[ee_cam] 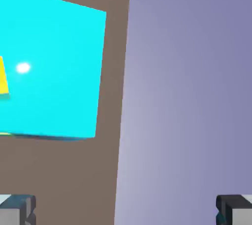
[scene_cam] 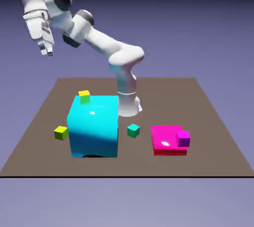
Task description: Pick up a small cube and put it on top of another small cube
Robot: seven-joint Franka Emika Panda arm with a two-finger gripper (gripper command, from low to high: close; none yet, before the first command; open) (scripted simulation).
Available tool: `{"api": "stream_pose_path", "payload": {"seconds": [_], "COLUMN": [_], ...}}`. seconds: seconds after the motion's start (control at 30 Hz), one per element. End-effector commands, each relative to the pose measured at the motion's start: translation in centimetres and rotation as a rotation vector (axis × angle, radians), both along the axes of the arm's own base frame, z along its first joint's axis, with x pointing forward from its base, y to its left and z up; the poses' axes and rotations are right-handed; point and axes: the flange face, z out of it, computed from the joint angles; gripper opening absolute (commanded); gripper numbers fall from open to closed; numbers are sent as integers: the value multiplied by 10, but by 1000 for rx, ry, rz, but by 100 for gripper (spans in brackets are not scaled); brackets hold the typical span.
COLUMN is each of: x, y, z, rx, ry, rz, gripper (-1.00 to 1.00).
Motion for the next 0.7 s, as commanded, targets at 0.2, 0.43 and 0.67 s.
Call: {"api": "stream_pose_path", "payload": {"seconds": [0.2,0.43,0.67], "x": [27,43,37], "y": [-48,-54,-26], "z": [-131,-279,-416], "rx": [83,265,552], "ry": [242,517,815], "rz": [328,689,1035], "gripper": [0,0,0]}}
